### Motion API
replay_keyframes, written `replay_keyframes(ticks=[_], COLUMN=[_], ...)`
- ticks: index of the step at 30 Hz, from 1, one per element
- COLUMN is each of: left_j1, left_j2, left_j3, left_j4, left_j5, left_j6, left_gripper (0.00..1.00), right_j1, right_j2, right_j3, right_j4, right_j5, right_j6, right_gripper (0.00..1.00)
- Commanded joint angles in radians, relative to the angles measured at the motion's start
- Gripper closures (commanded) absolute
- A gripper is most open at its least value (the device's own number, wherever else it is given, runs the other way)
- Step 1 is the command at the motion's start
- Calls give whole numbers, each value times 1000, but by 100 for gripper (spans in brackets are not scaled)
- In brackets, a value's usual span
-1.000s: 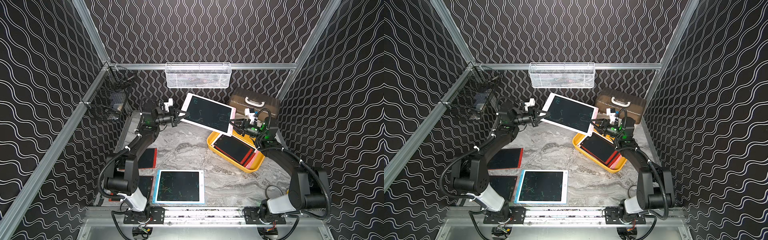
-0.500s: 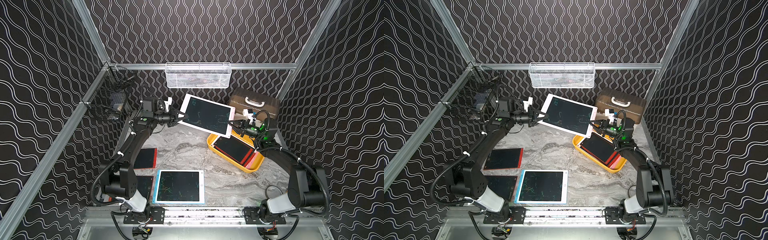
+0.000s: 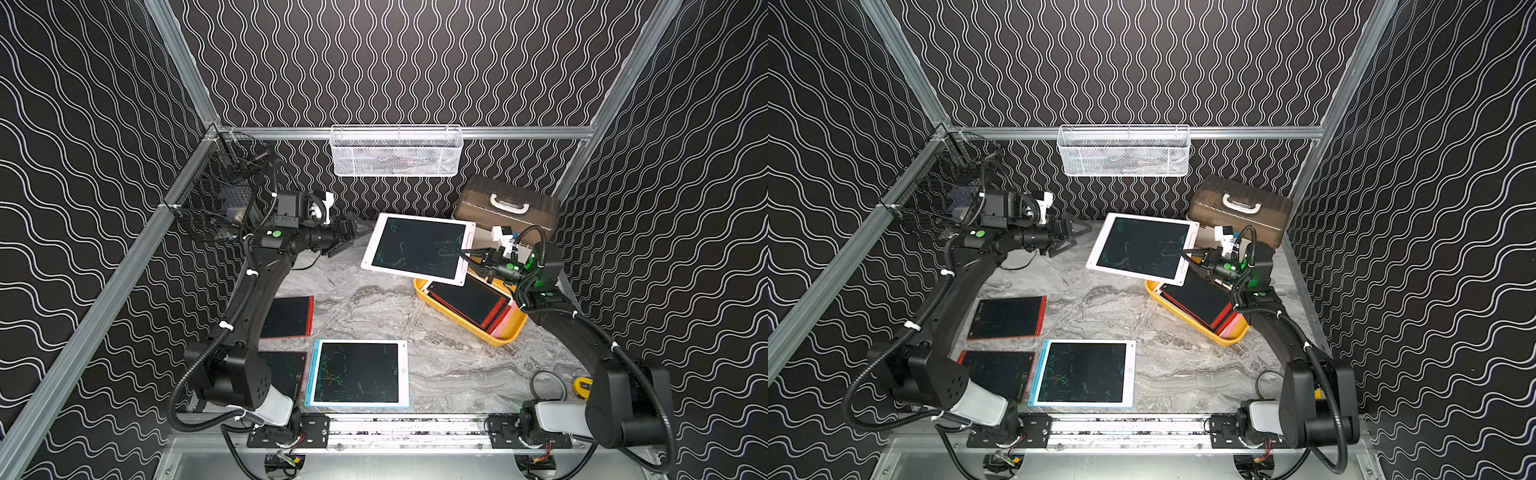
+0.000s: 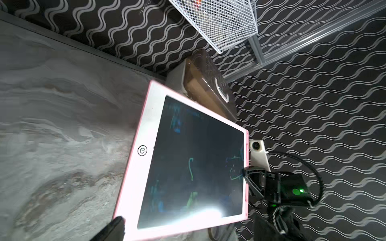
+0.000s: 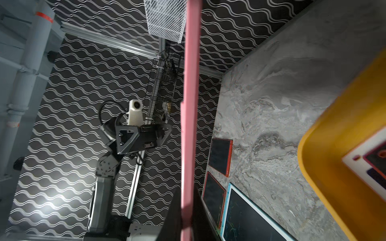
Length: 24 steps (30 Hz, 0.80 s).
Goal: Take out the writing tablet from the storage box
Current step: Pick up the writing tablet from the storage box, then place the writing tablet at the center of the board.
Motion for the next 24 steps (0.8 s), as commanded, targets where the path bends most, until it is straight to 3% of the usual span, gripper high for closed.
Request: replay_keyframes(ticks=[1,5,8,18,24], left_j1=[2,2,0,-46,-99], left_j2=[-34,-109,-192,-424,-461], left_j3=[51,58,13,-165,-191], left_j4=[-196,-262,-283,-394,-407], left_j5=[-251,-414,-446,-476,-494], left_j6=[128,153,151,128,141], left_gripper=[1,1,1,1,1], right_j1=[15,73,164,365,434], right_j2=[-27,12,84,334,395], right_j3=[36,72,117,214,194], right_j4=[-228,-312,-361,-337,-296], right_j5=[64,127,187,306,337], right_j6=[-164,-232,-282,-266,-228], right_gripper=[97,98,98,98,98])
